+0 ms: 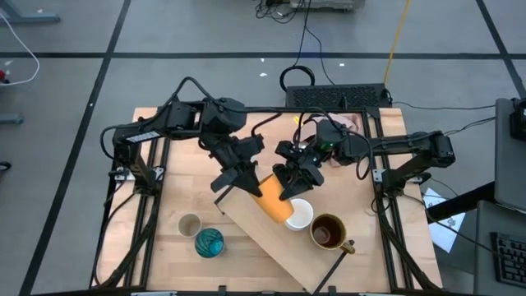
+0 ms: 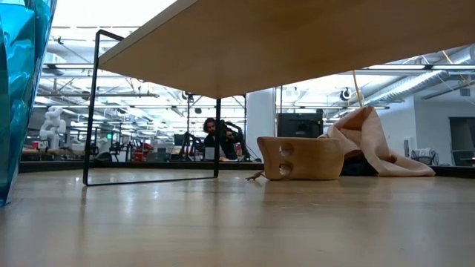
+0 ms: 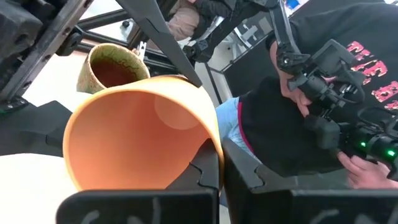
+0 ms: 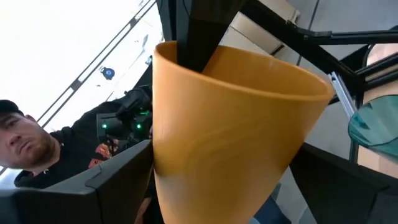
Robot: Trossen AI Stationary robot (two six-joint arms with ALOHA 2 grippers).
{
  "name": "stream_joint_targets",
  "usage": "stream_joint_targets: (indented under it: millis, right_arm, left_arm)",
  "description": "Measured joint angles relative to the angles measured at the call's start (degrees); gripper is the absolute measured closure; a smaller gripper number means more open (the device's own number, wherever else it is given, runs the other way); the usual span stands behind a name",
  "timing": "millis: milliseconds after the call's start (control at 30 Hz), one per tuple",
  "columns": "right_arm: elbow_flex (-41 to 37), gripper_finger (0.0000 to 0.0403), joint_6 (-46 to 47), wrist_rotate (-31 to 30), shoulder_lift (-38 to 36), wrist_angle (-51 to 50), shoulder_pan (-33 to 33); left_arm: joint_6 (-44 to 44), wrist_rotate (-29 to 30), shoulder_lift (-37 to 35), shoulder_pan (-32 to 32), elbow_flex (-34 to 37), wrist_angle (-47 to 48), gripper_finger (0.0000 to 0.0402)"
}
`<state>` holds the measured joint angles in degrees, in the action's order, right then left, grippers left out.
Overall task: Stack small to large cups/mugs on shelf
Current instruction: Put the yellow cup on the shelf
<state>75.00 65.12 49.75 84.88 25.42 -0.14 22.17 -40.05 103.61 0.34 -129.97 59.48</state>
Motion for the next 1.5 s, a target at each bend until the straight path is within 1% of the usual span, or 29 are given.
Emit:
stream_joint_targets:
  millis: [167, 533, 733, 900, 1000, 1500]
  right_arm:
    - [0.0, 0.0048, 0.3, -0.7, 0.0, 0.5, 0.2]
    - [0.0, 0.0048, 2.0, -0.5, 0.0, 2.4, 0.5]
    - [0.0, 0.0052, 1.9, -0.2, 0.0, 2.4, 0.5]
    - [0.0, 0.0065, 1.8, 0.0, 0.0, 2.4, 0.7]
    - [0.0, 0.0069, 1.5, 0.2, 0.0, 2.3, 0.7]
    - [0.0, 0.0071, 0.6, 0.2, 0.0, 2.1, 0.7]
  left_arm:
    - [0.0, -1.1, 0.0, 0.7, 0.0, 0.0, 0.0399]
    - [-0.7, -0.7, 0.0, 0.9, 0.0, -0.1, 0.0394]
    - [-0.8, -0.7, 0.0, 1.0, 0.0, 0.1, 0.0398]
    - [-0.6, -0.1, 0.0, 1.1, 0.0, -0.3, 0.0375]
    - [-0.2, 0.6, 0.0, 1.2, 0.0, -0.3, 0.0369]
    - [1.1, -0.8, 0.0, 1.2, 0.1, -0.1, 0.0375]
